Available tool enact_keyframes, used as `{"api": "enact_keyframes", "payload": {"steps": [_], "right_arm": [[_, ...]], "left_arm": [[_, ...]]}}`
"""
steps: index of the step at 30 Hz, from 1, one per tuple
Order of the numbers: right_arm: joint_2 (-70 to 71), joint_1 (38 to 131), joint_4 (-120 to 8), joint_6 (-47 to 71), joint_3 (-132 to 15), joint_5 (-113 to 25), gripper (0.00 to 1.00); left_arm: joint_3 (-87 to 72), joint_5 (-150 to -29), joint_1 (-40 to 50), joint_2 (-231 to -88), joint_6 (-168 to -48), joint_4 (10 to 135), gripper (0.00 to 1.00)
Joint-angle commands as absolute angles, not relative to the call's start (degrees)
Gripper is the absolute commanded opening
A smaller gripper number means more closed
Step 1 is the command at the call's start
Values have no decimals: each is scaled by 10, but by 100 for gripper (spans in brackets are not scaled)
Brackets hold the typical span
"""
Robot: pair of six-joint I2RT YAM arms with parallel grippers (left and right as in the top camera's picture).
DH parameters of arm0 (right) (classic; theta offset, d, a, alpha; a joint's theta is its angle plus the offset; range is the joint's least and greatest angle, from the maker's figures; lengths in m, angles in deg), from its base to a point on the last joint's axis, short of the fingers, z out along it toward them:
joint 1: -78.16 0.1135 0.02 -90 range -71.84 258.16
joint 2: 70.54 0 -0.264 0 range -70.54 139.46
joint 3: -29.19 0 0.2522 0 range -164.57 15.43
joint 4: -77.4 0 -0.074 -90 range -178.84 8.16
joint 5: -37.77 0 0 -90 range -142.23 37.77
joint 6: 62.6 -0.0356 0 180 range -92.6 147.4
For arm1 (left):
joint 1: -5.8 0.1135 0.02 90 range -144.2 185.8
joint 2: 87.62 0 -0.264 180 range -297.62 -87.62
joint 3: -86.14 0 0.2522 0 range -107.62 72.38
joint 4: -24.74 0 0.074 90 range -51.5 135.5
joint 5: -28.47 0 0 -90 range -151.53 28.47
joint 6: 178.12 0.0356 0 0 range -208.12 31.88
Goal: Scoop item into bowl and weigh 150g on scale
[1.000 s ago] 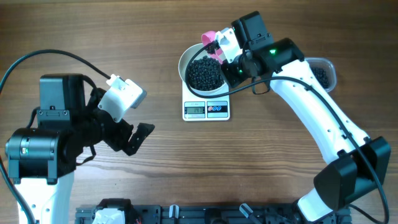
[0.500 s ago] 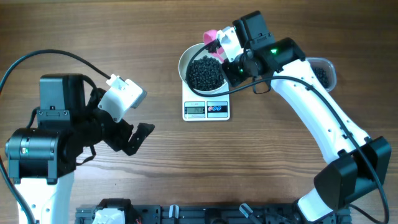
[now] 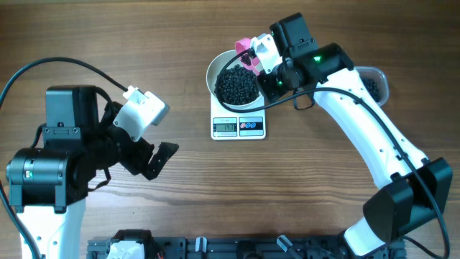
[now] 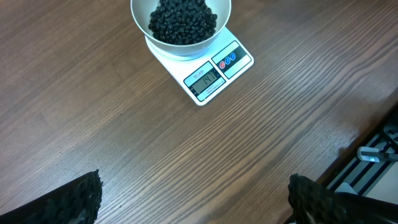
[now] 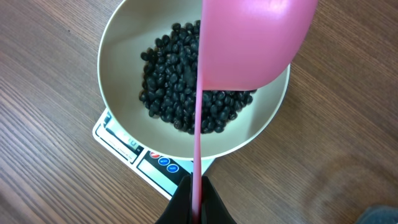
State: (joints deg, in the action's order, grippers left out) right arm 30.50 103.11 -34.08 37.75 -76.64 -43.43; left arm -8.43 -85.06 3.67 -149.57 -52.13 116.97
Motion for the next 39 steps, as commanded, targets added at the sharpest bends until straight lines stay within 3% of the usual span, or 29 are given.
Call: {"api": "enact_keyframes", "payload": {"steps": [1,13,39], "right_arm": [[309,1026,-342,377,-779,-428,4],[309,1023,-347,393,-779,-475,4],[308,1013,-338,402,-779,-442,4]], "left_arm": [[-92,-859,41,-1494,-510,1170,100],[-92,-859,41,-1494,-510,1170,100],[-92,-859,41,-1494,-510,1170,100]]}}
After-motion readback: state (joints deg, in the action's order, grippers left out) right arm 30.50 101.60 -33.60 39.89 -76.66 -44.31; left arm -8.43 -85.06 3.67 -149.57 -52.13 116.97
